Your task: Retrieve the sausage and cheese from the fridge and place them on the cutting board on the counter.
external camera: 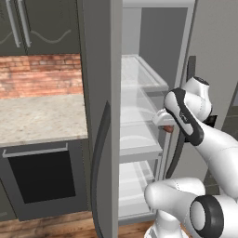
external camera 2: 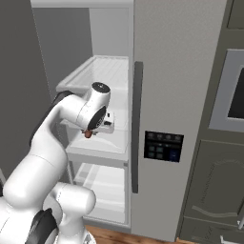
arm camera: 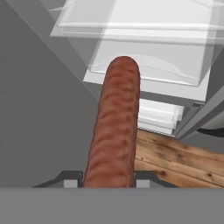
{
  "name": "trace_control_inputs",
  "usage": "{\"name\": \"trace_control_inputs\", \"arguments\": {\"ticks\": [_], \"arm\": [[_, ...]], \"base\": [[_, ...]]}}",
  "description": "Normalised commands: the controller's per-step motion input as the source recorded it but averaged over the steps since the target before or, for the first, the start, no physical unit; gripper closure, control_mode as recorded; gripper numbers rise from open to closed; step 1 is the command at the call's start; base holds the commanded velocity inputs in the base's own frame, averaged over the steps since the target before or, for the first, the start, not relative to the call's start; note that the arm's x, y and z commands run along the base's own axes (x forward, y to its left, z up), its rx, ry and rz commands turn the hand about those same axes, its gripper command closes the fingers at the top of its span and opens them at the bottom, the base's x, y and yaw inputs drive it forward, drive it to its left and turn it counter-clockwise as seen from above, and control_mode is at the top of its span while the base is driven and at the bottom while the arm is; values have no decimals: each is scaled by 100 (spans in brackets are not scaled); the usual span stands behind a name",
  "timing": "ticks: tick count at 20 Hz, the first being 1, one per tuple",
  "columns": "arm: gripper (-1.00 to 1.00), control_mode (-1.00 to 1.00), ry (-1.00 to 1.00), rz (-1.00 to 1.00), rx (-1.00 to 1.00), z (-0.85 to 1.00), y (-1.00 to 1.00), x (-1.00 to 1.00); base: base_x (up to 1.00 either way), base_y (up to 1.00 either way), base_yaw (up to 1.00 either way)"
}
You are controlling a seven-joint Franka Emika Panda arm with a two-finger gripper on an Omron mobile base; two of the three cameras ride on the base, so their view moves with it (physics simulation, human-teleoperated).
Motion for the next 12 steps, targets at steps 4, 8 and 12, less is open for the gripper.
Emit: {"name": "trace_control_inputs", "arguments": {"ticks": [4,8,12], "arm": [[100,100,0,0,0,0,0,0],[100,100,0,0,0,0,0,0],[100,100,0,0,0,0,0,0]], "base": [[0,0,0],[0,0,0],[0,0,0]]}}
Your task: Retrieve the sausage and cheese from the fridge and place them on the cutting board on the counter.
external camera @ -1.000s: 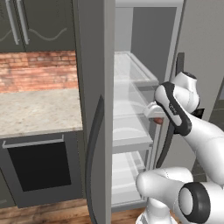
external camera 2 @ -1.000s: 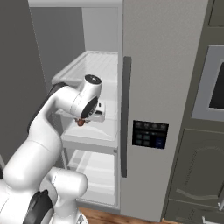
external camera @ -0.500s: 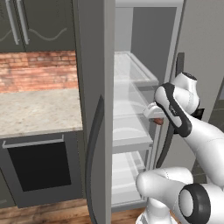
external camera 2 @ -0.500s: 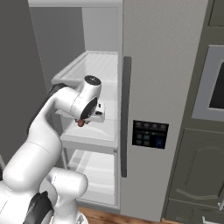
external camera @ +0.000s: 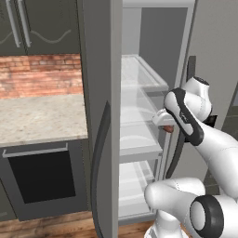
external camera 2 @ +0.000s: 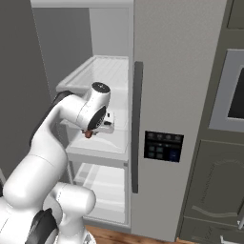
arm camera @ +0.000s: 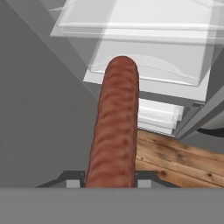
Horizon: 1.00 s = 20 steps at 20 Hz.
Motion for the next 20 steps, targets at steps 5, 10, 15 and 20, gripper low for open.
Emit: {"name": "trace_control_inputs", "arguments": {"ticks": [5,10,15,20], "arm": [[100,100,0,0,0,0,0,0],[100,100,0,0,0,0,0,0],[100,100,0,0,0,0,0,0],[100,100,0,0,0,0,0,0]], "base": [[-32,-37,-5],[-9,-78,-33],[33,-60,-54],[3,-44,-64]]}}
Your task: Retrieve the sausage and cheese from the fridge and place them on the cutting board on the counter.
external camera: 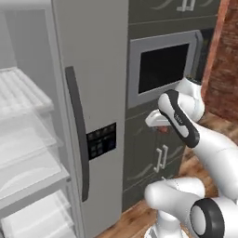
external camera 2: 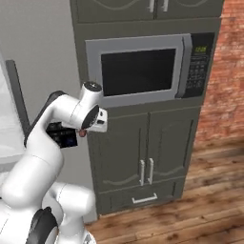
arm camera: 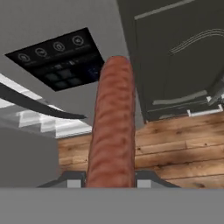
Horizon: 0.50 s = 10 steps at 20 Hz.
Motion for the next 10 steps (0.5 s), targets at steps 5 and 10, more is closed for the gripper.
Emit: {"name": "trace_control_inputs", "arguments": {"ticks": [5,10], "arm": [[100,100,0,0,0,0,0,0],[100,100,0,0,0,0,0,0]], "base": [[10,-7,-82],[0,0,-92]]}}
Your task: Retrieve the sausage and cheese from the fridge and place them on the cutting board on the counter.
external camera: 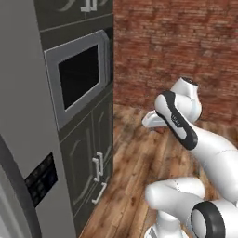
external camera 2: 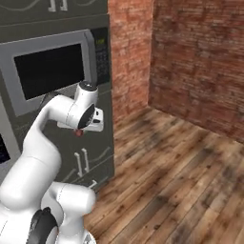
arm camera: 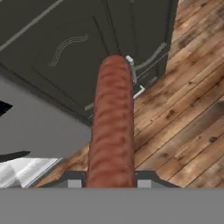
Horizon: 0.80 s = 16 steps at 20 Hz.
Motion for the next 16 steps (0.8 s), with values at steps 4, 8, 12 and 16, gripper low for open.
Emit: {"name": "trace_control_inputs", "arguments": {"ticks": [4,8,12,16], "arm": [[100,100,0,0,0,0,0,0],[100,100,0,0,0,0,0,0],[100,100,0,0,0,0,0,0],[100,100,0,0,0,0,0,0]], "base": [[1,0,-91],[21,0,-85],[34,0,-77],[40,1,-72]]}}
